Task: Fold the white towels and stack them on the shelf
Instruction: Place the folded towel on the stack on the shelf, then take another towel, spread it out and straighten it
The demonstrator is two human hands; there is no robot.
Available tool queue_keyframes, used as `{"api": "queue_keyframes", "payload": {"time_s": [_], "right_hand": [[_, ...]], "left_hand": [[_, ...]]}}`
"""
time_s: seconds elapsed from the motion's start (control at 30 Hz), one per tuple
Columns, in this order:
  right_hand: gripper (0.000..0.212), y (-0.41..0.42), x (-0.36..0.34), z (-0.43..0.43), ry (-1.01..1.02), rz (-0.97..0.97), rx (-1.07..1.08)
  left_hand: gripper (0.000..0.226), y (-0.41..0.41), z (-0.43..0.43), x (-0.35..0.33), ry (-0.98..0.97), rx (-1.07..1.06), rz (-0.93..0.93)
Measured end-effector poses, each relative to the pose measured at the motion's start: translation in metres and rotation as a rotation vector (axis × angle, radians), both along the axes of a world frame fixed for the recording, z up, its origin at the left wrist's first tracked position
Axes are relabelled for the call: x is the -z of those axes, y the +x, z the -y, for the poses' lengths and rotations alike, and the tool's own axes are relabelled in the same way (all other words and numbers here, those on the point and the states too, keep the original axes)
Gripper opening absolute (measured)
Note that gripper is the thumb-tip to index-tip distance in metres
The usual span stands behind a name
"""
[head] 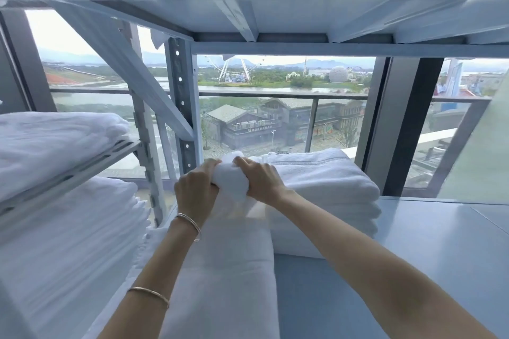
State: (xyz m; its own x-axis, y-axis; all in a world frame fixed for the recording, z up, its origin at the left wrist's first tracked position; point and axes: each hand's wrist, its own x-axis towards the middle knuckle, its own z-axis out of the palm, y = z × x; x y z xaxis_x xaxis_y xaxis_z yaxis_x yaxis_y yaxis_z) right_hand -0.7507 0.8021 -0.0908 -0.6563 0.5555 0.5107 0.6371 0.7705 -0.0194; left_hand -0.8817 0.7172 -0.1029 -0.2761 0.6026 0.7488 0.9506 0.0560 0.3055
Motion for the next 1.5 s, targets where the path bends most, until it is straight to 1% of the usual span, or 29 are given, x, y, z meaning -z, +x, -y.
{"api": "queue_keyframes", "payload": {"time_s": [0.13,0.2,0.33,0.4,0.47,0.53,0.6,0.7,0.77,0.87,0.93,0.97,1.03,1.07,1.13,1.17,1.27,1.3,1.37,1.5], "right_hand": [[0.029,0.003,-0.03,0.016,0.047,-0.301,-0.152],[0.025,0.01,-0.048,0.028,0.147,-0.372,-0.205],[0.027,0.044,-0.078,0.046,0.365,-0.376,-0.187],[0.027,0.073,-0.087,0.05,0.441,-0.383,-0.152],[0.03,0.1,-0.092,0.053,0.478,-0.404,-0.134],[0.031,0.139,-0.094,0.06,0.496,-0.416,-0.09],[0.03,0.184,-0.092,0.064,0.498,-0.421,-0.025],[0.036,0.257,-0.074,0.079,0.467,-0.368,0.11],[0.038,0.308,-0.05,0.094,0.405,-0.38,0.189],[0.04,0.383,0.0,0.12,0.238,-0.414,0.311],[0.044,0.432,0.04,0.135,0.128,-0.337,0.416],[0.047,0.454,0.06,0.143,0.065,-0.272,0.475],[0.048,0.494,0.1,0.163,-0.095,-0.15,0.57],[0.046,0.51,0.118,0.173,-0.17,-0.112,0.588],[0.047,0.536,0.145,0.19,-0.262,-0.075,0.599],[0.049,0.546,0.151,0.194,-0.282,-0.075,0.601],[0.053,0.566,0.157,0.194,-0.315,-0.114,0.559],[0.055,0.57,0.159,0.192,-0.335,-0.101,0.555],[0.06,0.579,0.164,0.186,-0.363,-0.073,0.564],[0.076,0.601,0.18,0.165,-0.384,-0.062,0.587]], "left_hand": [[0.037,0.009,0.023,-0.024,0.244,0.035,-0.058],[0.037,0.014,0.036,-0.035,0.307,0.049,-0.081],[0.044,0.032,0.054,-0.052,0.362,0.072,-0.236],[0.042,0.053,0.056,-0.061,0.41,0.129,-0.3],[0.042,0.073,0.053,-0.068,0.44,0.177,-0.342],[0.042,0.1,0.047,-0.07,0.433,0.232,-0.348],[0.05,0.131,0.041,-0.066,0.415,0.29,-0.331],[0.065,0.192,0.04,-0.051,0.382,0.433,-0.302],[0.07,0.238,0.042,-0.033,0.308,0.554,-0.263],[0.064,0.309,0.046,0.007,0.142,0.705,-0.261],[0.063,0.353,0.051,0.044,0.011,0.808,-0.273],[0.066,0.372,0.054,0.065,-0.058,0.856,-0.276],[0.08,0.405,0.062,0.107,-0.203,0.942,-0.298],[0.085,0.419,0.066,0.125,-0.317,0.965,-0.327],[0.082,0.442,0.078,0.147,-0.569,0.928,-0.361],[0.081,0.453,0.083,0.151,-0.656,0.893,-0.355],[0.101,0.479,0.091,0.148,-0.814,0.823,-0.364],[0.102,0.486,0.09,0.145,-0.849,0.811,-0.369],[0.098,0.498,0.085,0.141,-0.881,0.794,-0.384],[0.089,0.522,0.056,0.148,-0.846,0.769,-0.378]]}}
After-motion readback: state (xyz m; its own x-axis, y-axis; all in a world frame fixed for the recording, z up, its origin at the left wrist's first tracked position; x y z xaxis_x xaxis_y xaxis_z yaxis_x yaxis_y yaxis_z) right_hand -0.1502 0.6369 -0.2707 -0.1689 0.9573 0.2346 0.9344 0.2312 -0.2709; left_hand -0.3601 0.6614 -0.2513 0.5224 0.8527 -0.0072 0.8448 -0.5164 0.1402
